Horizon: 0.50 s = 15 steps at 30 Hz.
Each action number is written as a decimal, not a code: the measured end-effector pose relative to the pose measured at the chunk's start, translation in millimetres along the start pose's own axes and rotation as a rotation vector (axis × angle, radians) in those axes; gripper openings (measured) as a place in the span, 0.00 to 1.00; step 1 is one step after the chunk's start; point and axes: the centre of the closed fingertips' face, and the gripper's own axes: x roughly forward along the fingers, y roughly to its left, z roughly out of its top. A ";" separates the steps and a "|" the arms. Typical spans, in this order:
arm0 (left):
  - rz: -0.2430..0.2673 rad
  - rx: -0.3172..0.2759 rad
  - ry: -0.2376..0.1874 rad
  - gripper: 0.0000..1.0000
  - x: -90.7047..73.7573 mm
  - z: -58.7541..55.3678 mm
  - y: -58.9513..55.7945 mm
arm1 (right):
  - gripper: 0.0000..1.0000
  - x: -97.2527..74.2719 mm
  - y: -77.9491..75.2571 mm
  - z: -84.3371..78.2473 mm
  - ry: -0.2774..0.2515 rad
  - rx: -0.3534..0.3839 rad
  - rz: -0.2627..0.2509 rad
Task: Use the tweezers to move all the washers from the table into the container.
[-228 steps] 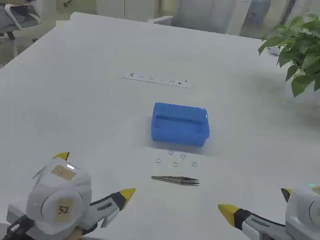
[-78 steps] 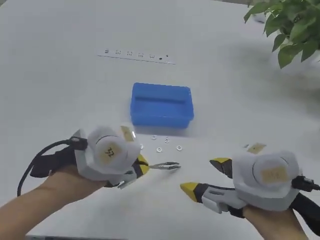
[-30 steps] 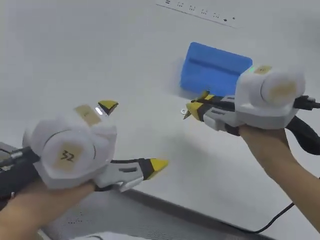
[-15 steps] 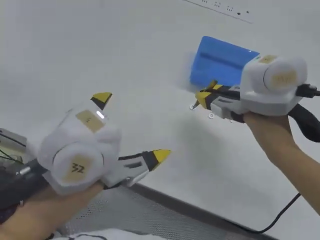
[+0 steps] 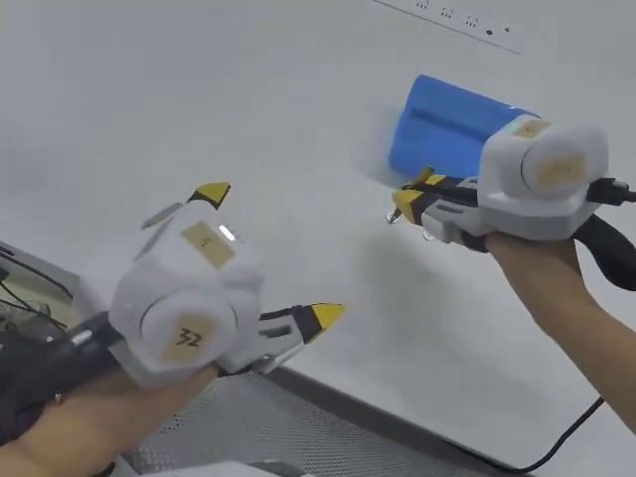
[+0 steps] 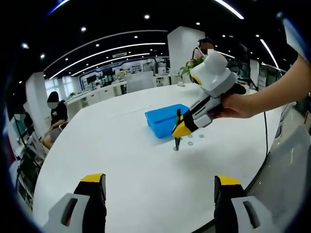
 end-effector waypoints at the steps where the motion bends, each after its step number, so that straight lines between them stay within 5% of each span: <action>1: 0.000 0.002 0.000 0.94 0.0 -0.1 0.1 | 0.04 0.1 0.1 -0.2 -0.002 -0.002 -0.003; 15: 0.020 0.018 -0.008 0.98 -0.6 1.2 4.0 | 0.02 0.5 -2.6 -0.9 0.030 -0.009 -0.037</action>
